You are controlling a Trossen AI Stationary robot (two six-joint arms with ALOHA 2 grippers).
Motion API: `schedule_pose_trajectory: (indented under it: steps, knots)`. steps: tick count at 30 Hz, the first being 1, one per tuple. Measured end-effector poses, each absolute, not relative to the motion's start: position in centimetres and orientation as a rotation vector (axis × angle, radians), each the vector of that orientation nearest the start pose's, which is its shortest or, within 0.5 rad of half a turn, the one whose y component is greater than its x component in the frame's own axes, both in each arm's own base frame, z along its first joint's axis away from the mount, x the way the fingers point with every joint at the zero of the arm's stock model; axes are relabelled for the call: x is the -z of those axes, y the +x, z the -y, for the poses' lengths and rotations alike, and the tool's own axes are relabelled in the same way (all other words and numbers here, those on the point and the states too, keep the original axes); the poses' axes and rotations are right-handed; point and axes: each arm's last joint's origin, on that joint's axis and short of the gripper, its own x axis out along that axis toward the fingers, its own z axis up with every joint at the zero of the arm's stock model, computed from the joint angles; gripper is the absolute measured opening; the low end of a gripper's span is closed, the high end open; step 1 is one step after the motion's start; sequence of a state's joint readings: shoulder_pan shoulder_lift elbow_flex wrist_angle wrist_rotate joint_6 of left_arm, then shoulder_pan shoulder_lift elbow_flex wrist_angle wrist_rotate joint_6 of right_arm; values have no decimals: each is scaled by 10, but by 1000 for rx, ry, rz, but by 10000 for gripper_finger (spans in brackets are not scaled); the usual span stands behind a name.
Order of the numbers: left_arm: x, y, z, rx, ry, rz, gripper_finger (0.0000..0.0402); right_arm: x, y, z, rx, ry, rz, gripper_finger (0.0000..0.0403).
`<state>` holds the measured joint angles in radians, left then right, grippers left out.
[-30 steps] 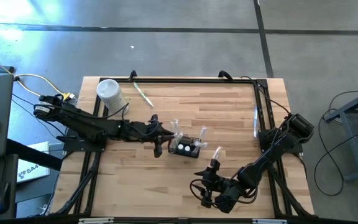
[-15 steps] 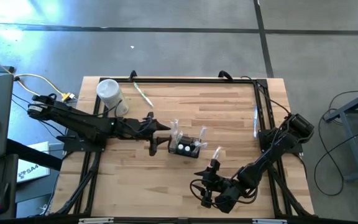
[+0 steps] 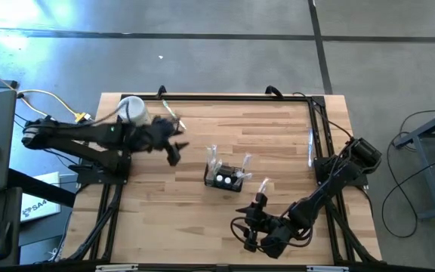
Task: Pick & Place toothbrushing station
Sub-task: Put the green toothbrush into the mesh organizer
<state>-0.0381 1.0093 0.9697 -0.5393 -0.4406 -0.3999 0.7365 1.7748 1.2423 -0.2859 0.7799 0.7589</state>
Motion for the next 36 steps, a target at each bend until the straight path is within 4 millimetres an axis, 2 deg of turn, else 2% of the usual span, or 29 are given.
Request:
schedule_pose_trajectory:
  steps: [6, 9, 11, 14, 19, 24, 29, 36]
  knots:
    - [-359, 219, -38, -630, -129, -737, 229, -224, 297, -231, 272, 179, -535, 203]
    - [-368, 229, -63, -698, -119, -903, 229, -224, 300, -227, 266, 190, -553, 203]
    - [-369, 240, -84, -716, -234, -977, 229, -223, 302, -224, 262, 196, -566, 203]
    - [-365, 252, -123, -816, -542, -1002, 229, -222, 303, -220, 268, 186, -588, 203]
    - [-336, 264, -192, -940, -965, -1003, 229, -218, 304, -212, 274, 160, -655, 203]
    - [-297, 265, -241, -951, -1241, -1029, 229, -215, 302, -205, 292, 122, -717, 203]
    - [-264, 273, -258, -1059, -1244, -1108, 229, -212, 299, -203, 312, 84, -749, 203]
    - [-236, 276, -261, -1133, -1302, -1184, 229, -211, 296, -205, 295, 73, -770, 203]
